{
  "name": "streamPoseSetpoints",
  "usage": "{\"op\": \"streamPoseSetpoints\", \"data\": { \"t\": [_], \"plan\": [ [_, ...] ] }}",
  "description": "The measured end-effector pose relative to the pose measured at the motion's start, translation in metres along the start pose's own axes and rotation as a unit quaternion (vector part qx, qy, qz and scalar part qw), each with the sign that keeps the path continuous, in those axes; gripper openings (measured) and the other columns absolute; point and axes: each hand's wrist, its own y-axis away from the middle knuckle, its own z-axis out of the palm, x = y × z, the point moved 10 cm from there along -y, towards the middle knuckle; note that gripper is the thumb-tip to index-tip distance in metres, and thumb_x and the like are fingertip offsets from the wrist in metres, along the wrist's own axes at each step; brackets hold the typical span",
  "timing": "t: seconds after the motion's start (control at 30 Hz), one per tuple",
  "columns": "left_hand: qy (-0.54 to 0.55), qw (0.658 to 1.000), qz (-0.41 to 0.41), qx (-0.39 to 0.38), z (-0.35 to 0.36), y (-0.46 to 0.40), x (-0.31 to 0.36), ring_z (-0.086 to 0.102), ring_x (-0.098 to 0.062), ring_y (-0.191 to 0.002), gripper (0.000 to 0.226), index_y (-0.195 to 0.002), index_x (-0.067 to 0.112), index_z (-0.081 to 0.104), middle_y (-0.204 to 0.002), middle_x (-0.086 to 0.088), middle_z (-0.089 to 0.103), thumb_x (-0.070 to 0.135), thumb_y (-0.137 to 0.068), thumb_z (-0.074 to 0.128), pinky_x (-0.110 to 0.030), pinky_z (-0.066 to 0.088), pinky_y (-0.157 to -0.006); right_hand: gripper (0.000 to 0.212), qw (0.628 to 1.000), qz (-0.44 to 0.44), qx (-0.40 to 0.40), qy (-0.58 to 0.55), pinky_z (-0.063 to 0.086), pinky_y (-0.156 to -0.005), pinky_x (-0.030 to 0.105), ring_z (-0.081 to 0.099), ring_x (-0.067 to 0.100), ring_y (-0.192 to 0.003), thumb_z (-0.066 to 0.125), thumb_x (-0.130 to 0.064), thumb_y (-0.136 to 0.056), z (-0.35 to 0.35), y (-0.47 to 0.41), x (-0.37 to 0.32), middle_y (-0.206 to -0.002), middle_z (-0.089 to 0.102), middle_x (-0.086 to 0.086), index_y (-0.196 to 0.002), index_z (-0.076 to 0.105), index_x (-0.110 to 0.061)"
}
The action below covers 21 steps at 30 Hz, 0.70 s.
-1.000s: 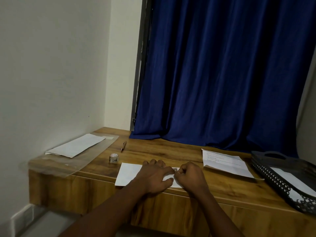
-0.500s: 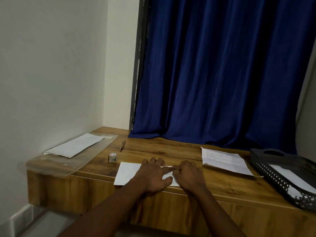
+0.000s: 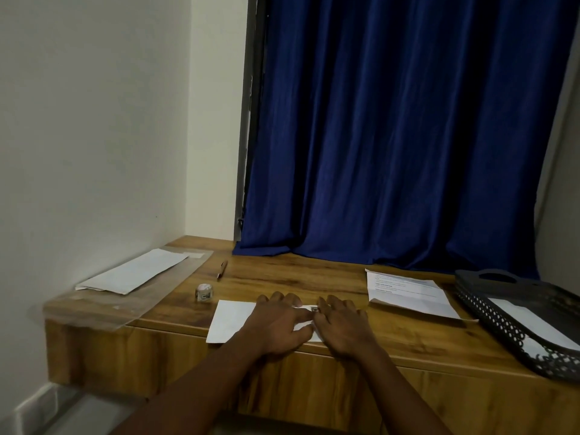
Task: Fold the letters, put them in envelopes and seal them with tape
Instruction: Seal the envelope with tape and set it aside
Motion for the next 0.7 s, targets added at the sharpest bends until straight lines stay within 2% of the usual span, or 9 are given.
{"op": "streamPoseSetpoints", "data": {
  "t": [0.1,0.23,0.43,0.6,0.7],
  "plan": [
    [0.008,1.000,-0.001,-0.001,-0.0016,0.0008,0.0013,0.041,-0.022,-0.133,0.063,-0.147,0.046,0.046,-0.151,0.003,0.046,0.069,-0.092,0.025,-0.046,0.032,-0.105,0.063,1.000,-0.002,-0.025,0.007,0.021,-0.115,0.054,0.022,0.027,-0.150,0.018,-0.053,-0.103,0.0047,0.0012,-0.0016,-0.168,0.022,0.003,-0.161,0.025,-0.027],
    [-0.013,1.000,-0.004,-0.019,-0.0002,-0.0009,0.0019,0.039,-0.023,-0.137,0.073,-0.158,0.038,0.030,-0.155,0.001,0.041,0.070,-0.093,0.025,-0.049,0.032,-0.109,0.064,0.999,0.001,-0.032,0.006,0.020,-0.115,0.053,0.021,0.027,-0.149,0.018,-0.053,-0.103,0.0053,0.0009,-0.0017,-0.168,0.024,0.003,-0.161,0.026,-0.027],
    [-0.026,0.999,0.003,-0.024,0.0030,-0.0042,0.0015,0.036,-0.023,-0.138,0.067,-0.157,0.038,0.035,-0.155,0.001,0.038,0.067,-0.097,0.027,-0.049,0.029,-0.110,0.069,1.000,0.002,-0.019,-0.013,0.019,-0.118,0.053,0.019,0.029,-0.152,0.019,-0.057,-0.101,0.0066,0.0014,0.0004,-0.170,0.018,0.004,-0.163,0.012,-0.029],
    [-0.020,0.999,0.005,-0.029,0.0065,-0.0045,0.0000,0.034,-0.022,-0.139,0.069,-0.159,0.040,0.028,-0.156,0.001,0.036,0.068,-0.096,0.026,-0.047,0.027,-0.112,0.066,1.000,-0.008,-0.023,0.000,0.021,-0.115,0.052,0.023,0.028,-0.148,0.017,-0.055,-0.100,0.0070,0.0003,-0.0023,-0.167,0.025,0.004,-0.160,0.025,-0.030],
    [0.022,0.998,-0.032,-0.045,0.0080,-0.0059,-0.0068,0.021,-0.025,-0.152,0.079,-0.162,0.034,0.019,-0.168,-0.001,0.023,0.072,-0.094,0.031,-0.051,0.019,-0.121,0.070,1.000,-0.006,-0.016,-0.018,0.022,-0.115,0.051,0.026,0.027,-0.147,0.019,-0.056,-0.099,0.0071,0.0007,-0.0002,-0.168,0.024,0.002,-0.161,0.022,-0.024]
  ]
}}
